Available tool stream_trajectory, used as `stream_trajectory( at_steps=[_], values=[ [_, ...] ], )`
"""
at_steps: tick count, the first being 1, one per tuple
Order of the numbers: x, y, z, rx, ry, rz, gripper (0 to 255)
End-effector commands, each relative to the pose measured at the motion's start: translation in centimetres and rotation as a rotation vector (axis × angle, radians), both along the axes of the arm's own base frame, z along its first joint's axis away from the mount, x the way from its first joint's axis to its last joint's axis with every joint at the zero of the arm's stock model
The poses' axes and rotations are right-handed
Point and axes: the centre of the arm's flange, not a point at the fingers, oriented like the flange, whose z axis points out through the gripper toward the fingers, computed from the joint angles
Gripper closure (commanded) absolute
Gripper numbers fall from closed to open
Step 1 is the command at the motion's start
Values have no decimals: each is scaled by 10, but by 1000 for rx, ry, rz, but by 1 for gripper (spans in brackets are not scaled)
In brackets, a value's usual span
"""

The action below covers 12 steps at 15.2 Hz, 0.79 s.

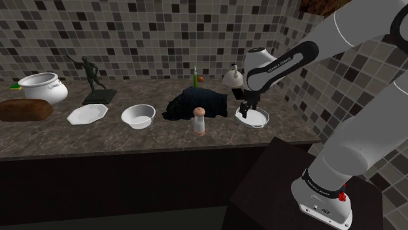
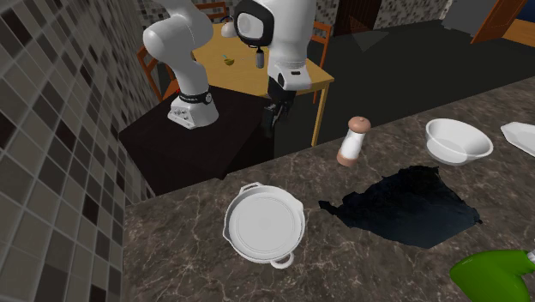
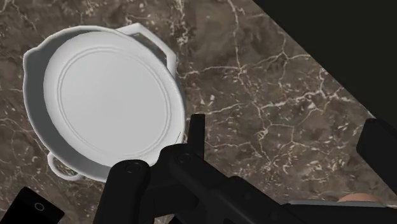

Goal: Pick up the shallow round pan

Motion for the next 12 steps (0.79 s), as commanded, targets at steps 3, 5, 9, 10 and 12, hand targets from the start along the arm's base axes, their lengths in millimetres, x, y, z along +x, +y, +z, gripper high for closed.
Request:
stream_trajectory(
  at_steps=[3, 5, 9, 10, 12],
  values=[
    [19, -27, -40, -24, -10, 11, 0],
    [30, -40, -59, -35, -15, 16, 0],
    [52, -66, -96, -58, -24, 27, 0],
    [58, -73, -105, -64, -27, 29, 0],
    [67, -84, -120, -73, -30, 33, 0]
  ],
)
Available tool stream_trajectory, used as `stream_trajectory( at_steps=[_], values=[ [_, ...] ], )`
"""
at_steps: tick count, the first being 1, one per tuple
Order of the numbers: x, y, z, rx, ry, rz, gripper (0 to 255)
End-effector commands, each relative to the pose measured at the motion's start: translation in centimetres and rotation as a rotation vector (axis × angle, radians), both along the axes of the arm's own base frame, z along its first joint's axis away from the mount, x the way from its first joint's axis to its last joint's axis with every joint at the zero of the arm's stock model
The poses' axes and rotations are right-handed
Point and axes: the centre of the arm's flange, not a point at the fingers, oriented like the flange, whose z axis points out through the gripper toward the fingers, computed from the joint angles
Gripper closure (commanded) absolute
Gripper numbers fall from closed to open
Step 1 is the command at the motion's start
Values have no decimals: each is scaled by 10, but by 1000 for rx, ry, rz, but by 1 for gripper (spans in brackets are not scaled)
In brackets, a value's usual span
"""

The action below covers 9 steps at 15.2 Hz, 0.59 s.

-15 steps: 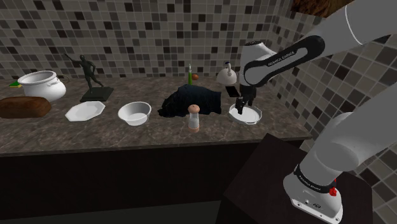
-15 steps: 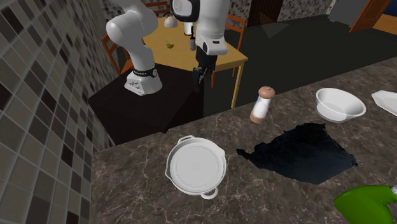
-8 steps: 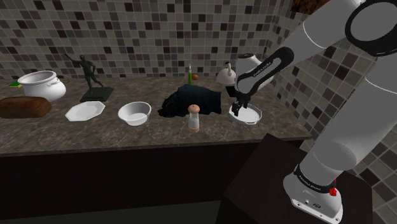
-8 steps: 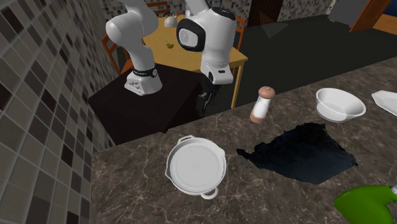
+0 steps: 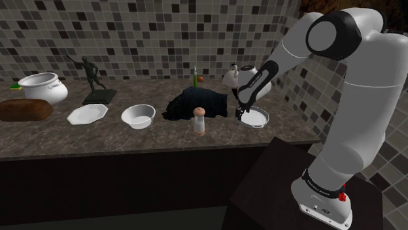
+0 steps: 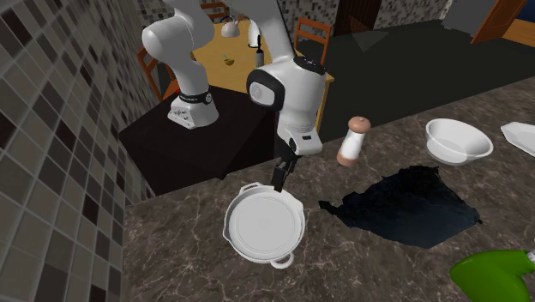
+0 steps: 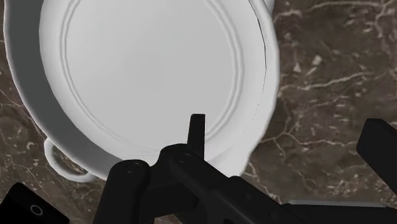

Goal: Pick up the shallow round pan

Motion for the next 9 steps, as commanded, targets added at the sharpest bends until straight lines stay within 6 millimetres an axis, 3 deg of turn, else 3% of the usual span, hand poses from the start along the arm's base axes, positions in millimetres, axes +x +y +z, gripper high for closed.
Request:
stream_trajectory(
  at_steps=[1, 9],
  values=[
    [6, -3, -15, -5, -3, 3, 0],
    [6, -3, -50, -5, -3, 3, 0]
  ],
)
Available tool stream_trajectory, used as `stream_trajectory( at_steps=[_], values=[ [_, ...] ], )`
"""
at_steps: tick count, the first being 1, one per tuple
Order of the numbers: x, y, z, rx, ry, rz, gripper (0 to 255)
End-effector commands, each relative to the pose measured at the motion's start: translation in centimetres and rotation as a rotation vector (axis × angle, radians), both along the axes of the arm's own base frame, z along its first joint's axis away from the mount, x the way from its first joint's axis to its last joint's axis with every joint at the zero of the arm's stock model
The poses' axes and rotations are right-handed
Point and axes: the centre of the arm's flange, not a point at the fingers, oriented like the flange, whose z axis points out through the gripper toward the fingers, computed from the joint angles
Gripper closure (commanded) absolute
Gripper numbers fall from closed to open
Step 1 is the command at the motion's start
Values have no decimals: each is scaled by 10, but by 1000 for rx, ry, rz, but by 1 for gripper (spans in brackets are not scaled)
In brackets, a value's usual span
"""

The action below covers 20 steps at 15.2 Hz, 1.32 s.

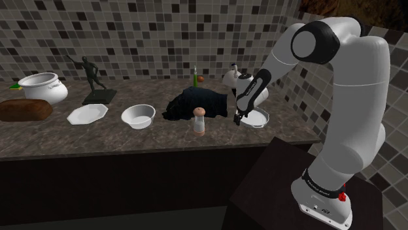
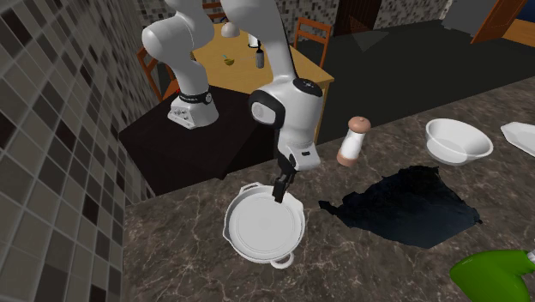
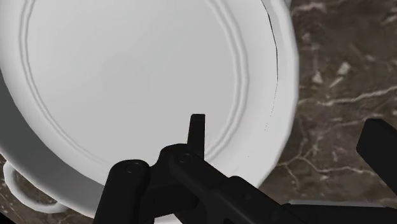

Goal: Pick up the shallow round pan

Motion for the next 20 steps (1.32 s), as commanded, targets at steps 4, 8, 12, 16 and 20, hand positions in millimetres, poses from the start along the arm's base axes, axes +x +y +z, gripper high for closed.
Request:
stream_trajectory(
  at_steps=[4, 8, 12, 16, 20],
  values=[
    [1, -1, -2, 0, -1, 0, 255],
    [0, -1, -2, 0, -1, 0, 255],
    [1, 0, 8, 0, -1, 0, 255],
    [1, 0, 29, 0, -1, 0, 255],
    [1, 0, 50, 0, 0, 0, 255]
  ],
)
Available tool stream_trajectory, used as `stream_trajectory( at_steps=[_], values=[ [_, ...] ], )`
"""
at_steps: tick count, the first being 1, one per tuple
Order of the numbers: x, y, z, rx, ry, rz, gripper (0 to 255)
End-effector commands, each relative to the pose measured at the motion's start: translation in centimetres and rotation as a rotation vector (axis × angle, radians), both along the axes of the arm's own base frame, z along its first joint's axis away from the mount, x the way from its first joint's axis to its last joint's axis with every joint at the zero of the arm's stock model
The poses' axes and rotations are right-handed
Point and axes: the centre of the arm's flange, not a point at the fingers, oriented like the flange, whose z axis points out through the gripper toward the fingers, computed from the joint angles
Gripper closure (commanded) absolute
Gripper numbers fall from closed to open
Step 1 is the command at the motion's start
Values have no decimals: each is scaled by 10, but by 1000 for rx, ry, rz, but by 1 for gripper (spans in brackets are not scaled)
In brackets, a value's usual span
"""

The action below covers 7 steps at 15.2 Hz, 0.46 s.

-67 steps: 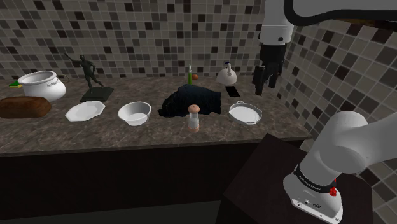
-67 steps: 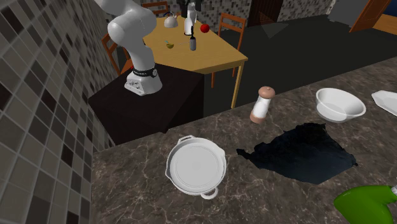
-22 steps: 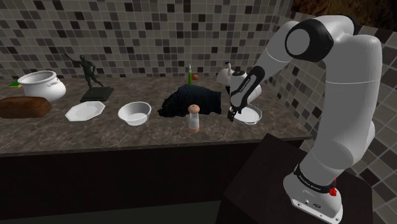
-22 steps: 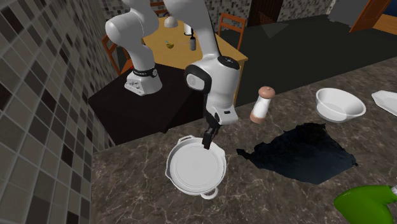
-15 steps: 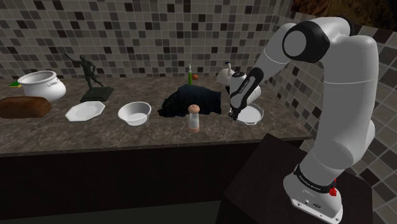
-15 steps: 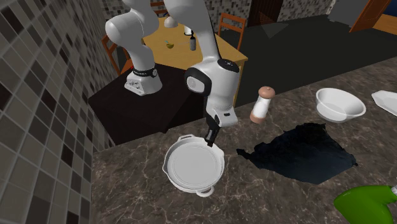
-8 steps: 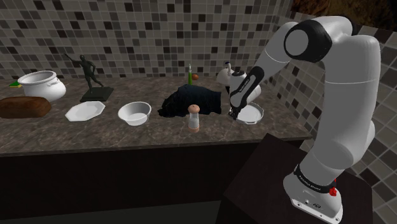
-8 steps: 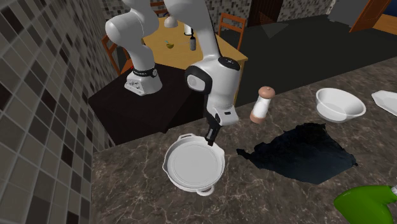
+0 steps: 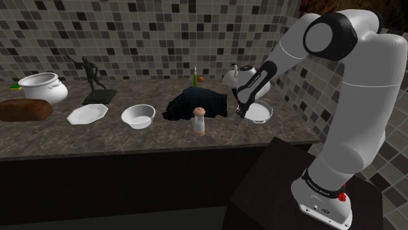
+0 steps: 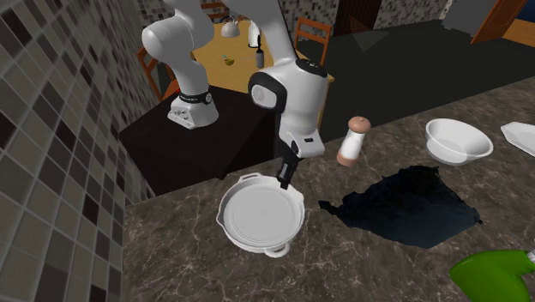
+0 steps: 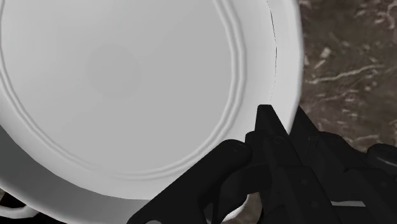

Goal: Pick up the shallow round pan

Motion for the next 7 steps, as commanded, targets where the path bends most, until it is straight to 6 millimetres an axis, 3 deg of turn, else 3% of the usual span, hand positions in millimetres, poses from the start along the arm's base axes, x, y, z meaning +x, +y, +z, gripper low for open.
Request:
stream_trajectory(
  at_steps=[1, 5, 7],
  values=[
    [0, 0, 12, 0, 0, 0, 255],
    [0, 0, 33, 0, 0, 0, 255],
    [0, 0, 33, 0, 0, 0, 255]
  ],
)
